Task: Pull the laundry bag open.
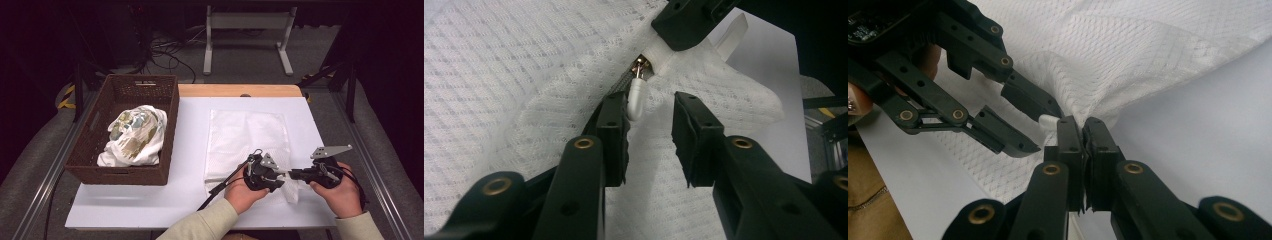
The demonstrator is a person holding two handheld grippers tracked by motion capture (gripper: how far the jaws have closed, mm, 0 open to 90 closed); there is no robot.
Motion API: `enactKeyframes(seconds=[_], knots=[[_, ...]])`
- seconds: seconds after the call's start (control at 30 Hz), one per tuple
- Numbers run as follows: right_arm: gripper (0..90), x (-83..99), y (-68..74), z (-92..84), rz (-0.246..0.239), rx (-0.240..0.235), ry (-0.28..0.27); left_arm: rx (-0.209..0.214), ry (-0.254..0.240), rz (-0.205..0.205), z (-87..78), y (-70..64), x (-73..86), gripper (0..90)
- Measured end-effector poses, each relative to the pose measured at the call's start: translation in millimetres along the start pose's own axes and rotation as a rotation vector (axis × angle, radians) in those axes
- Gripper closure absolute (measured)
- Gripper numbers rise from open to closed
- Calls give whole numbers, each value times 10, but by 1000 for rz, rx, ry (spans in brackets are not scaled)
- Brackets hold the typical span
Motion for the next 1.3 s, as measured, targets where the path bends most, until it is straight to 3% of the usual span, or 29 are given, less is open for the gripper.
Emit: enactKeyframes(seconds=[0.17,0.33,1.3], knots=[[876,-1,13,5,-4,-5,2,-3,-15,-13,-7,12,-21,745],[876,-3,21,3,-8,-7,1,9,-18,-28,-26,8,-33,862],[875,40,-46,2,7,3,20,-16,62,4,-178,-52,33,866]])
Point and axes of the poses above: each handheld gripper's, and its own axes: z roughly forward along the jaws, x roughly out of its underside, y roughly to its left, the point moved 8 cm from there along z, roughly forward along the jaws, and after that the axes turned 12 degrees about x, right-handed, at the moved point
